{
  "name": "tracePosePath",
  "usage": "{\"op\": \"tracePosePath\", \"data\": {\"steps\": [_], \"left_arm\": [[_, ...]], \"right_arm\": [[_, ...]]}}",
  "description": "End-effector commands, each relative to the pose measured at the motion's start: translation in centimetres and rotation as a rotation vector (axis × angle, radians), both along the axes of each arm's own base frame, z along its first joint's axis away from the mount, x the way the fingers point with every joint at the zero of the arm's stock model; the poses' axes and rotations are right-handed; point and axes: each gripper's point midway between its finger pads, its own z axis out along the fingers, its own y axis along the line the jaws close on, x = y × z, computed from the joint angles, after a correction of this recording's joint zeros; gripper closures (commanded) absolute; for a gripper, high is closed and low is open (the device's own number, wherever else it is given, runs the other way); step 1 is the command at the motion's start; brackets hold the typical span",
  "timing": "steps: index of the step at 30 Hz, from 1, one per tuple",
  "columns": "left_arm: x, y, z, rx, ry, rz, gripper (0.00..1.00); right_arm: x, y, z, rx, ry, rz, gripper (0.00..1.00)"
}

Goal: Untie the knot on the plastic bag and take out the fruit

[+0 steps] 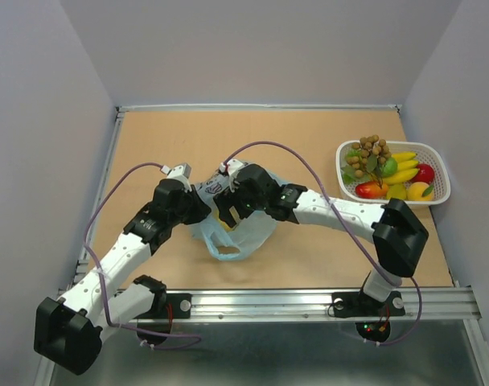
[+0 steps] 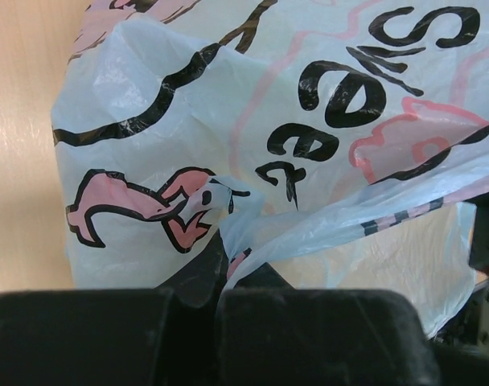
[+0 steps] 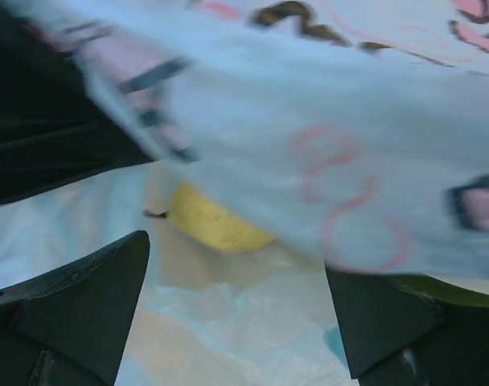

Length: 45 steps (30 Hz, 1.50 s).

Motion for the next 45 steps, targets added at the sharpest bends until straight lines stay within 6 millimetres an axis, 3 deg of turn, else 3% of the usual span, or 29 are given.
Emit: {"op": "tracePosePath", "data": {"steps": [1,6,9,14,19,23,24,25,27,28,31,32,34,35,37,38,40,42,45], "left_arm": [[-0.8,0.5,-0.5,-0.002,0.016,0.025,1.0],[-1.4,1.1,-1.0,0.021,0.03,0.036,1.0],[-1.6,1.1,-1.4,0.025,0.043,0.032,1.0],[-1.8,1.0,-2.1,0.032,0.065,0.024,1.0],[-1.8,1.0,-2.2,0.033,0.067,0.026,1.0],[-1.6,1.2,-2.2,0.041,0.061,0.037,1.0],[-1.4,1.3,-2.0,0.043,0.049,0.045,1.0],[-1.1,1.4,-2.0,0.044,0.04,0.051,1.0],[-0.6,1.5,-1.8,0.052,0.026,0.067,1.0],[-0.4,1.6,-1.8,0.058,0.021,0.072,1.0],[0.8,1.5,-1.2,0.072,0.001,0.082,1.0],[1.6,1.8,-1.0,0.097,-0.012,0.1,1.0],[2.4,1.7,-0.7,0.106,-0.021,0.099,1.0],[3.0,1.5,-0.5,0.113,-0.027,0.095,1.0],[3.5,1.4,-0.7,0.127,-0.022,0.088,1.0],[4.0,1.3,-0.3,0.127,-0.032,0.09,1.0],[4.3,1.3,-0.3,0.133,-0.037,0.084,1.0],[4.6,1.3,-0.4,0.138,-0.04,0.085,1.0],[4.6,1.4,-0.6,0.144,-0.043,0.083,1.0]], "right_arm": [[2.4,1.0,-0.6,0.035,-0.039,-0.077,0.07],[2.3,2.5,-4.2,0.045,0.02,-0.06,0.07],[1.3,3.5,-4.9,0.083,0.057,-0.006,0.05],[1.4,3.0,-8.3,0.041,0.085,-0.034,0.03],[1.7,3.6,-9.6,0.051,0.076,-0.023,0.04],[1.8,3.4,-8.2,0.076,0.037,-0.015,0.35],[1.7,3.2,-7.0,0.092,0.019,-0.012,0.46],[1.7,3.0,-6.3,0.095,-0.001,-0.013,0.65],[1.4,2.1,-5.8,0.094,-0.017,-0.013,0.74],[1.3,1.8,-3.8,0.124,-0.044,-0.012,0.77],[0.3,0.2,-2.8,0.123,-0.064,-0.001,0.81],[-0.1,-0.3,-1.0,0.144,-0.089,0.008,0.83],[-0.8,-1.1,-0.3,0.147,-0.099,0.022,0.85],[-1.2,-1.5,1.9,0.184,-0.125,0.031,0.86],[-1.4,-2.3,3.2,0.19,-0.141,0.016,0.87],[-1.3,-2.9,5.1,0.215,-0.17,-0.004,0.89],[-0.8,-4.3,6.4,0.203,-0.212,-0.06,0.89],[1.1,-6.5,8.9,0.197,-0.299,-0.18,0.9],[4.8,-11.9,10.5,0.127,-0.361,-0.383,0.9]]}}
